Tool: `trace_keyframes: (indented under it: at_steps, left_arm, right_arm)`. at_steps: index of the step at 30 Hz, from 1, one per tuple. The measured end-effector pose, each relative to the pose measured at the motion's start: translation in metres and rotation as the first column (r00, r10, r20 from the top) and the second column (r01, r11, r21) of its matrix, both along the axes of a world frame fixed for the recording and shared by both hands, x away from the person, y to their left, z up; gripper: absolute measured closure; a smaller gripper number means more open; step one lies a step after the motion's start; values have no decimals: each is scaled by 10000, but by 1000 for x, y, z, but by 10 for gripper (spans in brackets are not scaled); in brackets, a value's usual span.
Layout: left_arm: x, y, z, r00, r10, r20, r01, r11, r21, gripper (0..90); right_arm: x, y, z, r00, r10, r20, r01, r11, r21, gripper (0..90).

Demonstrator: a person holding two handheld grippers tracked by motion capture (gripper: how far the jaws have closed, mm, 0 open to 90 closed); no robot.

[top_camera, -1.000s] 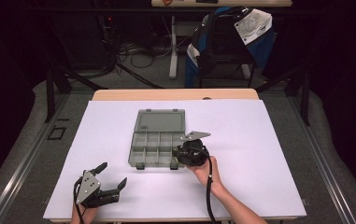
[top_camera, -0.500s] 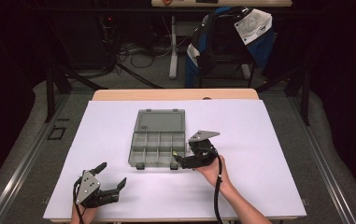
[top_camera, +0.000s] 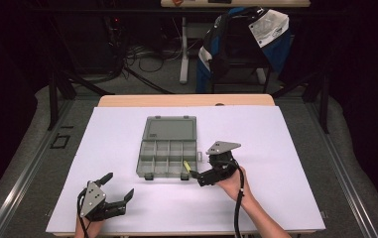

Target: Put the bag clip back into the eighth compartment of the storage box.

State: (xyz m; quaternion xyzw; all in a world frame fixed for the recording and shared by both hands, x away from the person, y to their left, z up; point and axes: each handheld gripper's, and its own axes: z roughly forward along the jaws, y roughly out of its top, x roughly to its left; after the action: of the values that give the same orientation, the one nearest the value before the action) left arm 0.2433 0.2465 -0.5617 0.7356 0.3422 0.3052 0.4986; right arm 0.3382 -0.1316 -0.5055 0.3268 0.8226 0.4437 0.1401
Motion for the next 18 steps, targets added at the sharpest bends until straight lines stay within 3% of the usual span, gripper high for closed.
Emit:
trace_keyframes:
  at_steps: [18]
  left_arm:
    - [0,-1,0,10000,-16,-23,16,10000,23,105]
  right_arm:
    - [-20,-28,3,9980,-173,602,183,9997,-172,0]
